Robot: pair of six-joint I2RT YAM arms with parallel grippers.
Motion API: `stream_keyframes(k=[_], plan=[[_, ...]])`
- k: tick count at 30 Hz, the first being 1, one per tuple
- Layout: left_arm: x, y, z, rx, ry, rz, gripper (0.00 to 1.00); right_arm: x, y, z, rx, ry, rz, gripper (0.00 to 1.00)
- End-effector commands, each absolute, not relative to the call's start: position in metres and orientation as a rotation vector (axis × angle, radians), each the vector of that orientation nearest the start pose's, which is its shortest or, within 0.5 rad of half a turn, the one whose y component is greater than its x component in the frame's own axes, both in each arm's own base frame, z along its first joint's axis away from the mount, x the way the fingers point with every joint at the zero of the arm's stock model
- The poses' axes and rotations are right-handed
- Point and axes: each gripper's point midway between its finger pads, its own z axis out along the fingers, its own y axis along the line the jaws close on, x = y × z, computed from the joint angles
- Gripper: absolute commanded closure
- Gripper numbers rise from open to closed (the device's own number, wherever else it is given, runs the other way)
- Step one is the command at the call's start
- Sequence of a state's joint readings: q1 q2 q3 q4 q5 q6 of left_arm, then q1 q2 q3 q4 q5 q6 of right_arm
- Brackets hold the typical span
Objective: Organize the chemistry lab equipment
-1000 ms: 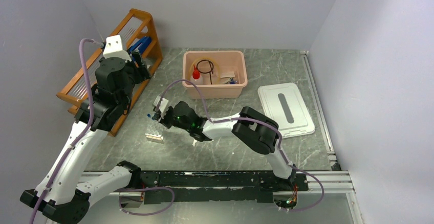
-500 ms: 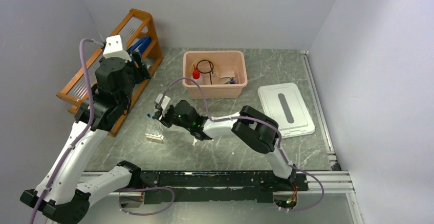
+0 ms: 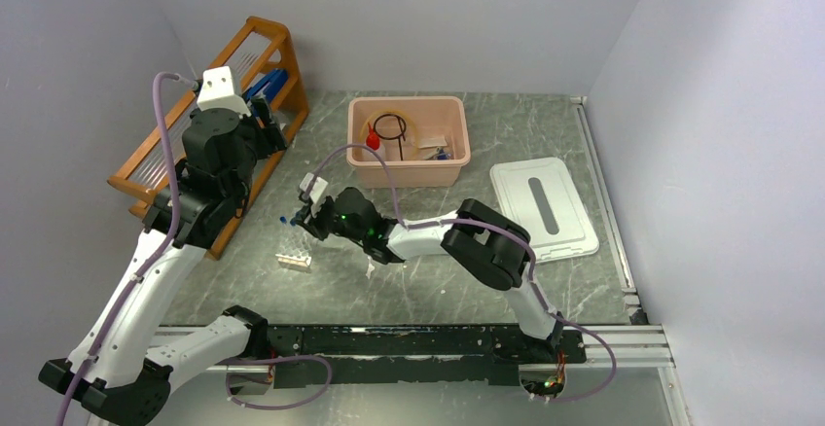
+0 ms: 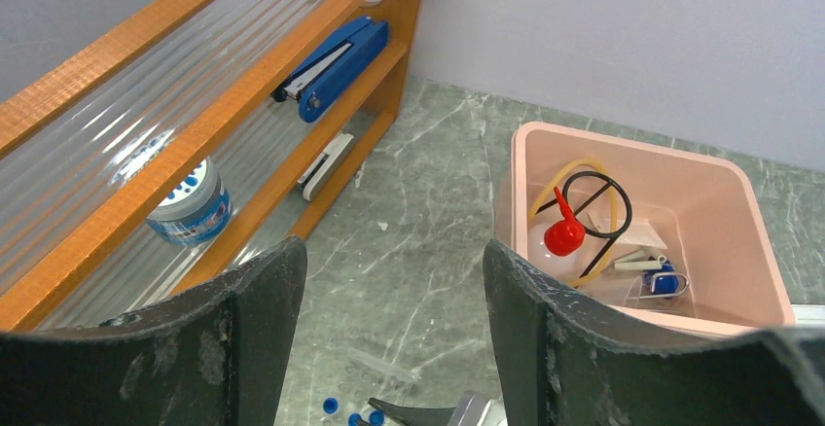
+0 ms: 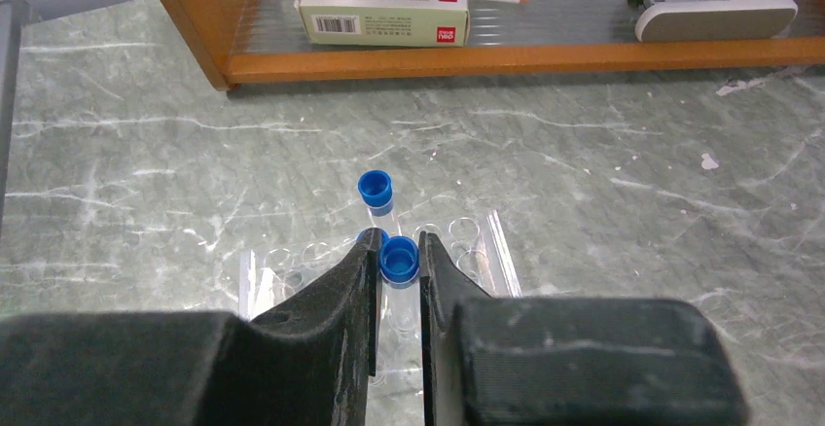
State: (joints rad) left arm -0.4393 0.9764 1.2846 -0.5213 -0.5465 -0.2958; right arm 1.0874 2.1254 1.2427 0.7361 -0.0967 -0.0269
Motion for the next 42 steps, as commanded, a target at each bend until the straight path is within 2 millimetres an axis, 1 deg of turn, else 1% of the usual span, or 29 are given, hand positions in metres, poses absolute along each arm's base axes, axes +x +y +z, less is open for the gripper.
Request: stream_keyframes(k=[1, 5, 8, 13, 21, 27, 30, 35, 40, 42], plan=[[0.307, -0.051, 0.389, -0.284, 1.703, -0.049, 0.29, 0.266, 0.538, 0.096, -1.029, 1.467, 0.853, 0.82], [0.308, -0.052, 0.39, -0.282, 1.703, -0.051, 0.29, 0.265, 0.539, 0.097, -1.04, 1.42, 0.855, 0.77], [0.308, -0.051, 0.391, -0.28, 1.701, -0.049, 0.29, 0.264, 0.541, 0.1, -1.045, 1.394, 0.866, 0.76], [0.307, -0.05, 0.393, -0.282, 1.698, -0.045, 0.29, 0.262, 0.541, 0.103, -1.036, 1.386, 0.883, 0.71], [0.308, -0.051, 0.393, -0.282, 1.697, -0.049, 0.29, 0.263, 0.539, 0.126, -0.992, 1.38, 0.899, 0.64], [0.308, -0.051, 0.393, -0.282, 1.698, -0.049, 0.29, 0.27, 0.537, 0.144, -0.929, 1.413, 0.892, 0.59], [0.307, -0.052, 0.392, -0.282, 1.699, -0.053, 0.29, 0.274, 0.536, 0.144, -0.924, 1.433, 0.872, 0.55], [0.306, -0.051, 0.39, -0.284, 1.702, -0.05, 0.29, 0.271, 0.534, 0.139, -0.974, 1.432, 0.843, 0.44], [0.306, -0.051, 0.389, -0.287, 1.705, -0.053, 0.29, 0.27, 0.538, 0.135, -1.013, 1.434, 0.833, 0.4], [0.306, -0.051, 0.39, -0.287, 1.704, -0.054, 0.29, 0.266, 0.54, 0.134, -1.034, 1.425, 0.847, 0.39]])
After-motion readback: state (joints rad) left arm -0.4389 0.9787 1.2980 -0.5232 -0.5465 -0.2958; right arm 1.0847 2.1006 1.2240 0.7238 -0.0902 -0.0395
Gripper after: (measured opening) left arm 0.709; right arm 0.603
